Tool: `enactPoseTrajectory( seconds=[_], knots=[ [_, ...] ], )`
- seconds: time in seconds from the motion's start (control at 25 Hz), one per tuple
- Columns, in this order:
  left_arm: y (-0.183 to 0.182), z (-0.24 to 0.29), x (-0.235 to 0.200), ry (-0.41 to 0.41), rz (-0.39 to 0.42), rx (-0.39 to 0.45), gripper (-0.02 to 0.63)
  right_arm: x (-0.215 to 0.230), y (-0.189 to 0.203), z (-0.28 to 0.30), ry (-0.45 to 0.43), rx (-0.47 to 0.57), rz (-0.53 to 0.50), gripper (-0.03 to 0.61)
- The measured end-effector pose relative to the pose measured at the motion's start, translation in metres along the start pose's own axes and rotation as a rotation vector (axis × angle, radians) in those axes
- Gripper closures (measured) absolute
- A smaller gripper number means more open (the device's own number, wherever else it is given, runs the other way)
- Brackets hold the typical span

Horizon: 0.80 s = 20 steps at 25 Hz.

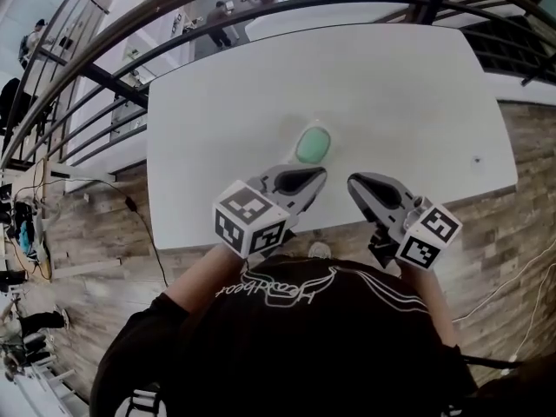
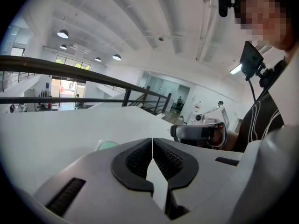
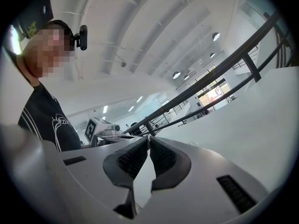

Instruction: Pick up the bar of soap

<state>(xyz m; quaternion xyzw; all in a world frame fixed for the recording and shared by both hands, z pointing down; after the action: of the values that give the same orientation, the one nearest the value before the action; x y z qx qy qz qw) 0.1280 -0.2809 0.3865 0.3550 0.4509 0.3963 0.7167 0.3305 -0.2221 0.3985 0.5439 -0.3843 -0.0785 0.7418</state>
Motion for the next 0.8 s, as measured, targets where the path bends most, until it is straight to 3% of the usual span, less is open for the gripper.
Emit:
enactPoseTrajectory(
  seconds=[0.28,0.68,0.8],
  knots=[
    [0.003,0.001,-0.016,-0.041,0.005,-0.022,0.596,0.011,0.009,0.005,0.016,0.001,0.016,0.557],
    [0.009,0.011,-0.047,-0.192,0.023,-0.075,0.352,0.021,0.015,0.010,0.028,-0.017,0.042,0.557],
    [0.015,0.019,-0.054,-0.226,0.052,-0.124,0.324,0.023,0.018,0.009,0.032,-0.023,0.051,0.557]
  ],
)
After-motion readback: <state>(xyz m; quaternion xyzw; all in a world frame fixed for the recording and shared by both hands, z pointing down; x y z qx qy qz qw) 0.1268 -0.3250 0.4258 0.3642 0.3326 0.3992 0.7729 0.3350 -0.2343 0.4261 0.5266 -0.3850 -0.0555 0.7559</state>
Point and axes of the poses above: the fingertips, and each gripper's own axes: z forward along the fingers, x to its right, y out of its underside, the point moved 10 cm from there along -z, backward along the fingers, and after that the axes turned 8 degrees about y, right-handed, at the moved point
